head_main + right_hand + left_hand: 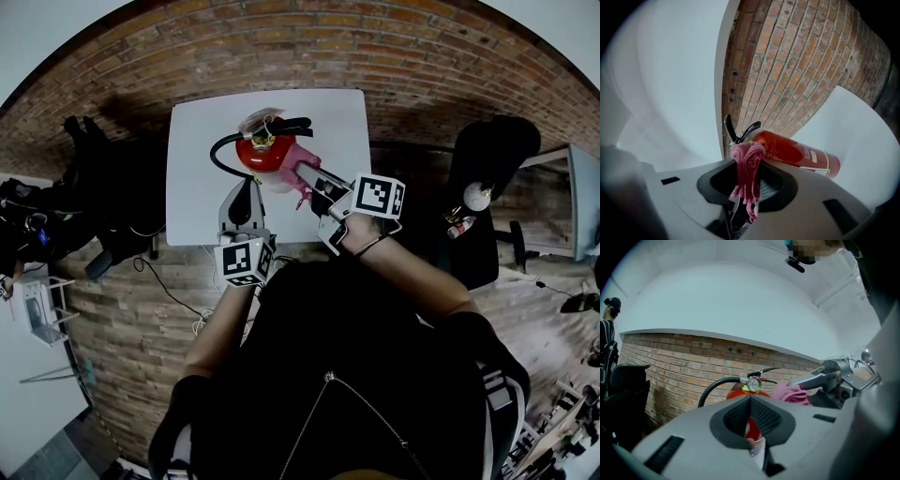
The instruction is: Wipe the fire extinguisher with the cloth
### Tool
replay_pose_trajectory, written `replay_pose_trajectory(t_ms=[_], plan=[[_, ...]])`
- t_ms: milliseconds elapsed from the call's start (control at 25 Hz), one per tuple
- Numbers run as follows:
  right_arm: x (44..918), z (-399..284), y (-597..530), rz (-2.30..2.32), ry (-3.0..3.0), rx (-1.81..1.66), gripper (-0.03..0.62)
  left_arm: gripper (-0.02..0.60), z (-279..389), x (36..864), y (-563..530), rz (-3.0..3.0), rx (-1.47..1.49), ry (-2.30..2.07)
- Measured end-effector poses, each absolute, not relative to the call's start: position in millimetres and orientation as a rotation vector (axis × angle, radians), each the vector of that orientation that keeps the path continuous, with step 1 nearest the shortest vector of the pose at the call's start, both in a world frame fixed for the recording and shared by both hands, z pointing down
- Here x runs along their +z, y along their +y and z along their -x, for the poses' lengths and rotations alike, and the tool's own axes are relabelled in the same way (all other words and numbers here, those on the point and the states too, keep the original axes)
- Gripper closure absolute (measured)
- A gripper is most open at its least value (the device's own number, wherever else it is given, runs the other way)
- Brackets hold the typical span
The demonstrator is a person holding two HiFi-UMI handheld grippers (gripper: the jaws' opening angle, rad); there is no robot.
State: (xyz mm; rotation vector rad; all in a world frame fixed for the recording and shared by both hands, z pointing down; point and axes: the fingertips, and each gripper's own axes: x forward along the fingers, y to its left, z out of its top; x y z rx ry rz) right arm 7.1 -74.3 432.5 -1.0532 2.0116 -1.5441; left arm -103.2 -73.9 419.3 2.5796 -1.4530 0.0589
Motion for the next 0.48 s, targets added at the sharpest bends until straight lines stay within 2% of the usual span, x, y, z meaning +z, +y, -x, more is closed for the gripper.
replay_pose_trajectory(t_ms=[320,480], plan=[[423,13,-63,1.198,2.629,-1.206,0.479,0.572,113,416,-76,-2.554,0.026,-1.501],[438,37,-44,1.182,3.112,-0.845,0.479,0.572,119,417,-77,-2.529,0.02,-1.528]])
